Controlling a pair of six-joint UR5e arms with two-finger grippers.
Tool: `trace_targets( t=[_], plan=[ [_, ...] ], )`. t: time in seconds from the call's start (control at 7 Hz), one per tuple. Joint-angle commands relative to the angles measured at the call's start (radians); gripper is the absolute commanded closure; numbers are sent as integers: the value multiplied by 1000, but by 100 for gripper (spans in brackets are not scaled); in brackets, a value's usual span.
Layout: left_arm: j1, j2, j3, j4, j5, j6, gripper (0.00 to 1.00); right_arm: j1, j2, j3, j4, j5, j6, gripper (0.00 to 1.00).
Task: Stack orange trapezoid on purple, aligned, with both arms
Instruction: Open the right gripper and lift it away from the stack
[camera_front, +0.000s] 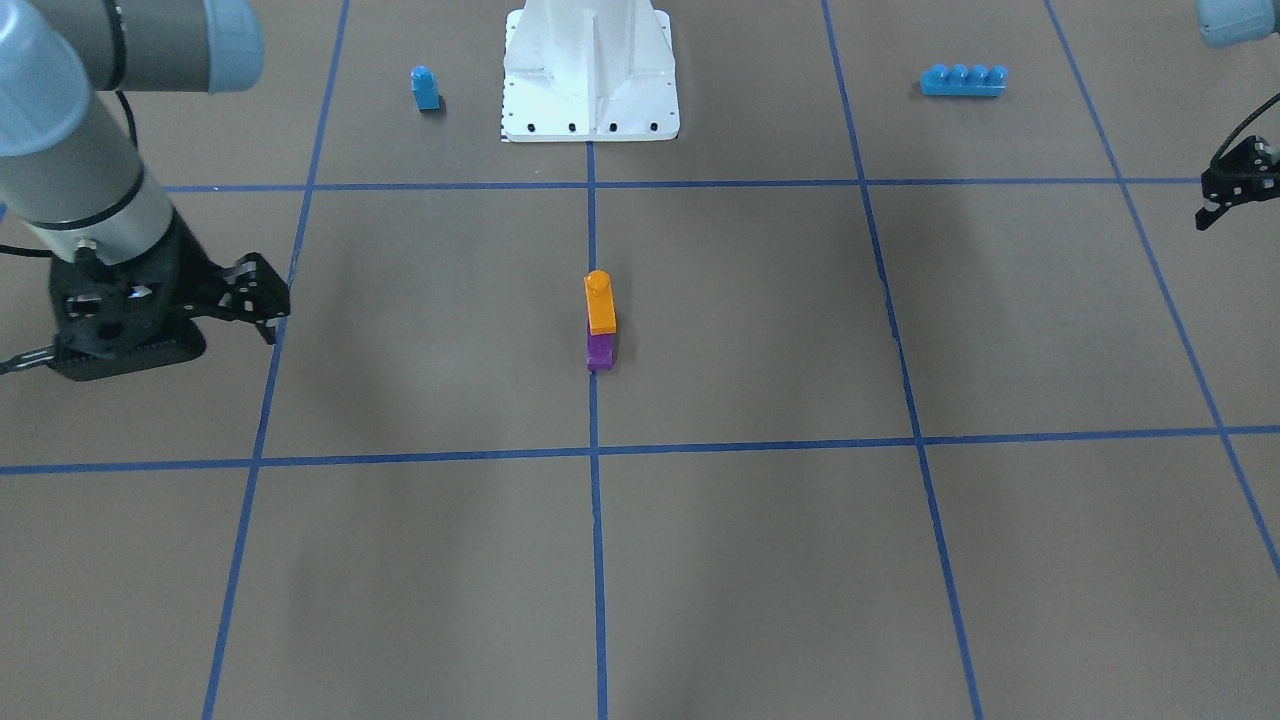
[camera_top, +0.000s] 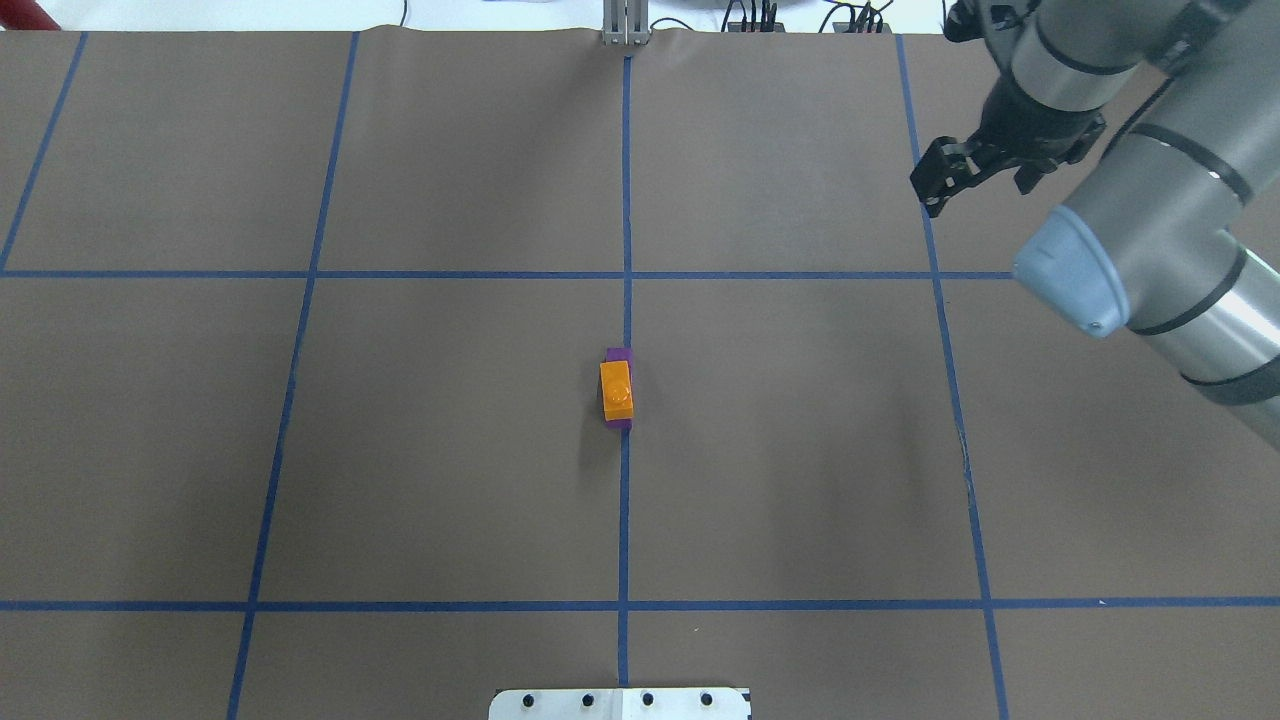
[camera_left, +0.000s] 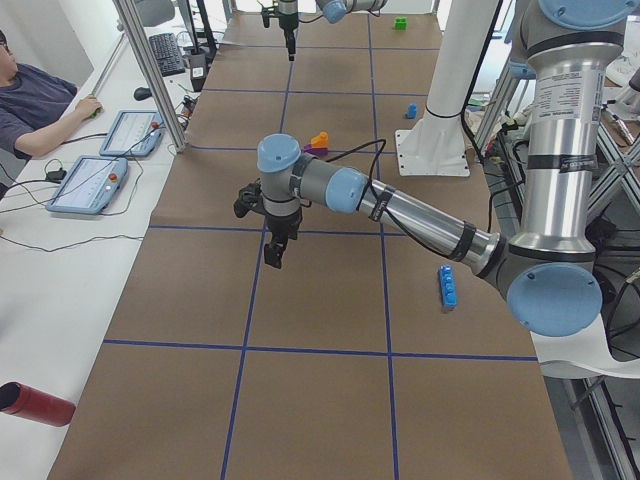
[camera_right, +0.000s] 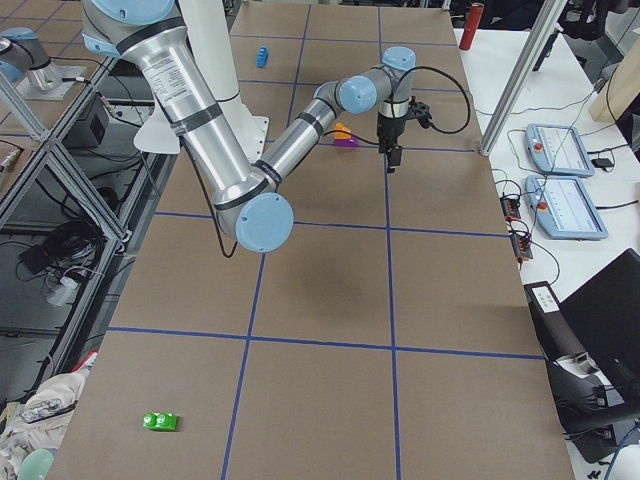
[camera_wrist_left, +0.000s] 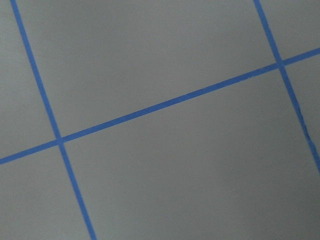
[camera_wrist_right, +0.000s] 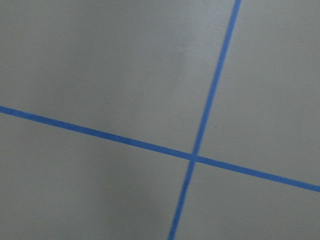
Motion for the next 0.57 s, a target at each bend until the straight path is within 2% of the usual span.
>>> trace_targets(
  t=[0.0, 0.14, 0.43],
  plan=[
    [-102, 77, 83, -32, 5, 37, 0, 186, -204, -7, 103, 117, -245, 0],
    [-155, 83, 132, -130, -4, 53, 0, 266, -265, -10, 100, 132, -363, 0],
    [-184, 93, 150, -137, -2, 70, 0, 353, -368, -47, 106, 129, -452, 0]
  ],
)
